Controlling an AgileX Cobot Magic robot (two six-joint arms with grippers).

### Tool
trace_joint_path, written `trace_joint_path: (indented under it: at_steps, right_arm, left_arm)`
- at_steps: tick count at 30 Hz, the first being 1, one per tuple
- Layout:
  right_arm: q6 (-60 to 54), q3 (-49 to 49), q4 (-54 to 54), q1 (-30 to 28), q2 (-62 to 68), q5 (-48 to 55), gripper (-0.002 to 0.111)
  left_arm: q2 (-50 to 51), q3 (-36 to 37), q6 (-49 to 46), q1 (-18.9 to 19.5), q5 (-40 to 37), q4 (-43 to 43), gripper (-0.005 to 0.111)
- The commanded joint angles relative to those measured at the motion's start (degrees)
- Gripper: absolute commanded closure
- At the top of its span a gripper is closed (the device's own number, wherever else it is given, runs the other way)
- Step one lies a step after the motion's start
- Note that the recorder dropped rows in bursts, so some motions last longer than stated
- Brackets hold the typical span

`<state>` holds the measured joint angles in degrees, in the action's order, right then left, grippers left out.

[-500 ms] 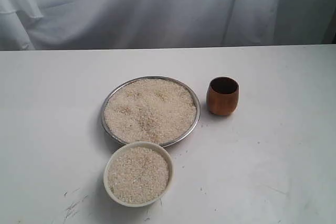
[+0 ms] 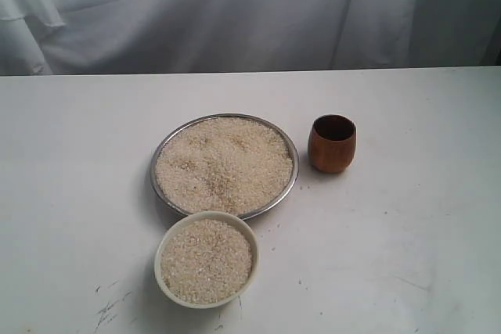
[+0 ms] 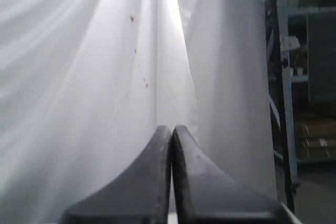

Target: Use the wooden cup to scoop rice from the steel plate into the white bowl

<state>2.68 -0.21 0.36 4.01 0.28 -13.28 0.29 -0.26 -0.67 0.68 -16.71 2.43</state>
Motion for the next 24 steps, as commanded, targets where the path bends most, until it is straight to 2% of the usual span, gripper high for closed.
trace_joint_path:
  at_steps: [1,5,11,17,24]
  right_arm:
    - [0.5,-0.8,5.2,0.0,-0.3,-10.1,0.108]
    - [-0.1,-13.6,5.5,0.0,4.8,-3.4,0.108]
    - [-0.1,-29.4,5.5,0.0,20.9,3.8,0.108]
    - [-0.1,-34.1,5.5,0.0,32.7,4.5,0.108]
    - [-0.1,-34.1,2.9,0.0,43.7,2.8,0.108]
  left_arm:
    - [-0.3,0.3,0.2,-0.1,0.4,0.0,0.107]
    - [-0.3,0.3,0.2,-0.1,0.4,0.0,0.107]
    - [-0.3,0.3,0.2,-0.1,0.4,0.0,0.107]
    - [-0.3,0.3,0.2,-0.1,0.4,0.0,0.107]
    - [-0.3,0.3,0.2,-0.1,0.4,0.0,0.107]
